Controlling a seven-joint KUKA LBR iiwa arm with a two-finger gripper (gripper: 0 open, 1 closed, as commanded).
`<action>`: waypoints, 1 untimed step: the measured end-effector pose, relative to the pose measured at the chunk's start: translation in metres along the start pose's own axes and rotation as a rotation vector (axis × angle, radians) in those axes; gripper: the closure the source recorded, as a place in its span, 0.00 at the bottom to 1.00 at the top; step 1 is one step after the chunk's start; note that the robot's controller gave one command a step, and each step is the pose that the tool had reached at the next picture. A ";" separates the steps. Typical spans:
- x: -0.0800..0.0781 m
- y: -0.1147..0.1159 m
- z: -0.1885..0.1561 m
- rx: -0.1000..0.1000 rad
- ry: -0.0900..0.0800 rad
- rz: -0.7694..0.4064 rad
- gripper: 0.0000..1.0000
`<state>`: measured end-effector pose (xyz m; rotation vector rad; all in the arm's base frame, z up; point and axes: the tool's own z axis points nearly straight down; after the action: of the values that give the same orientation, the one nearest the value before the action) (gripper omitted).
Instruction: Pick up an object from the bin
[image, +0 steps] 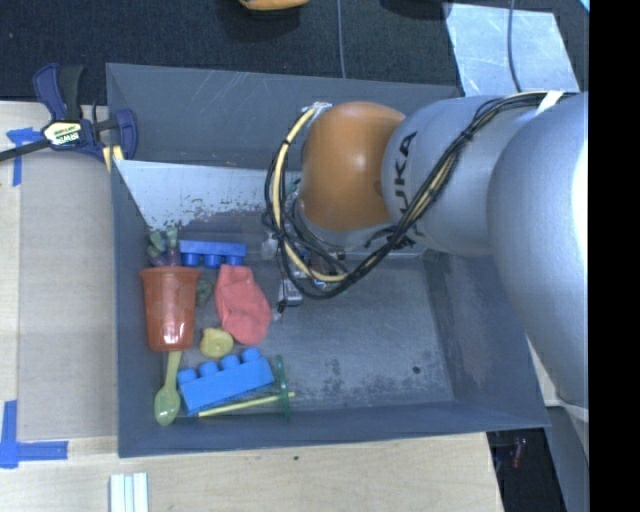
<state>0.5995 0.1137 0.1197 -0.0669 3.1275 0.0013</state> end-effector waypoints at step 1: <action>0.004 0.005 0.034 0.002 -0.004 -0.261 0.00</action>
Offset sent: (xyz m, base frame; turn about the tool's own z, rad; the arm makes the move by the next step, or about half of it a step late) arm -0.0045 0.0426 -0.0497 0.1042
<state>0.5961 0.1189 0.0853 -0.4725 3.0882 -0.0050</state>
